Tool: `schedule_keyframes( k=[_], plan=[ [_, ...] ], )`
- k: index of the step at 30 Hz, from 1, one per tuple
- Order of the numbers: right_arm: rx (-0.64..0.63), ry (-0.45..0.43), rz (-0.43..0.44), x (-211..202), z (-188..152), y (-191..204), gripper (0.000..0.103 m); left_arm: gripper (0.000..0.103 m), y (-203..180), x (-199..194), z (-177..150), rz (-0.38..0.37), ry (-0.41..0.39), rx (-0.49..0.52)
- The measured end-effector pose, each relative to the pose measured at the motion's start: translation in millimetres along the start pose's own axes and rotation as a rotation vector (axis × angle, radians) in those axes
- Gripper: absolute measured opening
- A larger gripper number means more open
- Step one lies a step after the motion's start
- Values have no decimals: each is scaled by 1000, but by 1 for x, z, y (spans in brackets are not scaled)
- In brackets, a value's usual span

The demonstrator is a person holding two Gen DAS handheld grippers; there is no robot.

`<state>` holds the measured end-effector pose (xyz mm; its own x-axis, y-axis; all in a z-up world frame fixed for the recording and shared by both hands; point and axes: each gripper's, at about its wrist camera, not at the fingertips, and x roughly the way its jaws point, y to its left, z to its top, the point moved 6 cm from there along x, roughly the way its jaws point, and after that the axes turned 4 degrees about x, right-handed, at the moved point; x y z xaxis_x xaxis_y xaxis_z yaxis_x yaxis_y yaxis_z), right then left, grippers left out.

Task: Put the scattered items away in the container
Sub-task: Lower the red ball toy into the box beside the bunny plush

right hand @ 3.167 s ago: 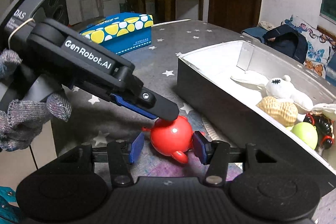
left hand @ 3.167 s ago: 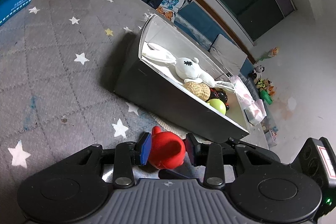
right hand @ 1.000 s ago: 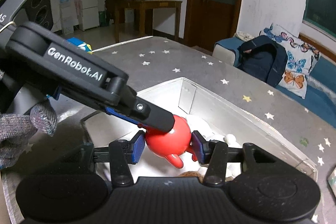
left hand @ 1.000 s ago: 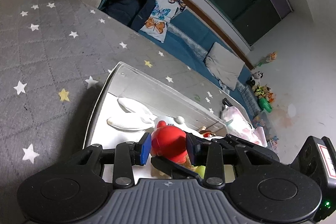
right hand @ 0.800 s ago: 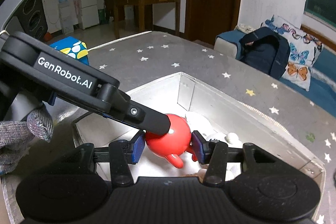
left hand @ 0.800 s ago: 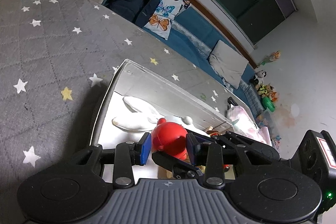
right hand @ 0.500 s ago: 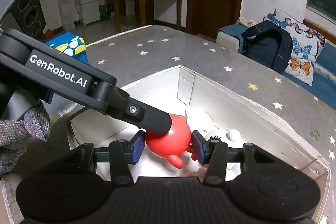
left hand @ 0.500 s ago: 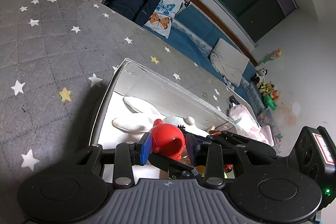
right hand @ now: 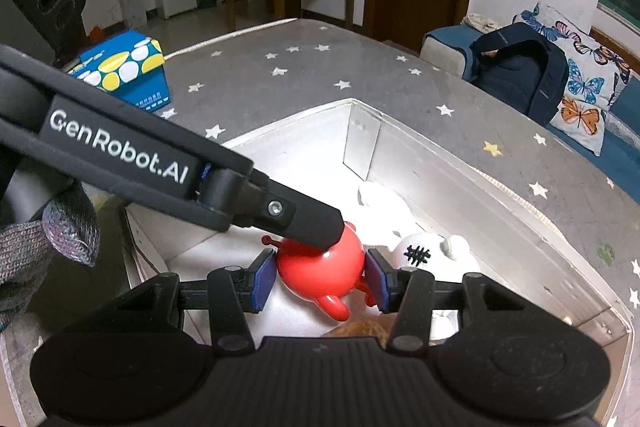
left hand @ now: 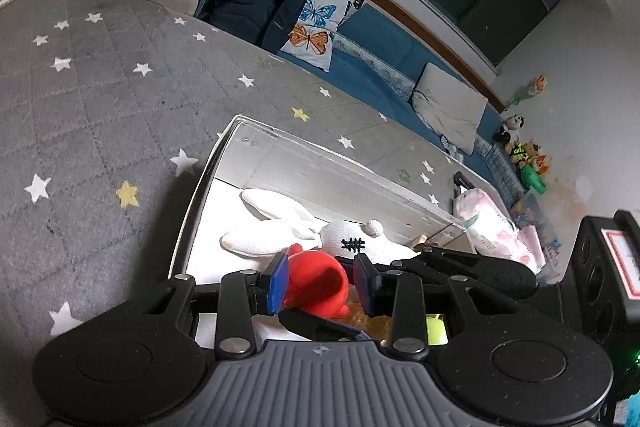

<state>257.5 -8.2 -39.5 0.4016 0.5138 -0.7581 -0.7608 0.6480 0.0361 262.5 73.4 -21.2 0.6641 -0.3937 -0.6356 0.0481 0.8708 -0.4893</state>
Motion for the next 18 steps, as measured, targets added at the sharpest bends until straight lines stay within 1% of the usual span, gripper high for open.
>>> schedule_keyframes(
  k=[9, 18],
  plan=[
    [-29, 42, 5, 3, -2, 6, 49, 38, -3, 2, -1, 17, 2, 27],
    [-21, 68, 17, 6, -2, 7, 49, 38, -5, 4, -3, 34, 1, 58]
  ],
)
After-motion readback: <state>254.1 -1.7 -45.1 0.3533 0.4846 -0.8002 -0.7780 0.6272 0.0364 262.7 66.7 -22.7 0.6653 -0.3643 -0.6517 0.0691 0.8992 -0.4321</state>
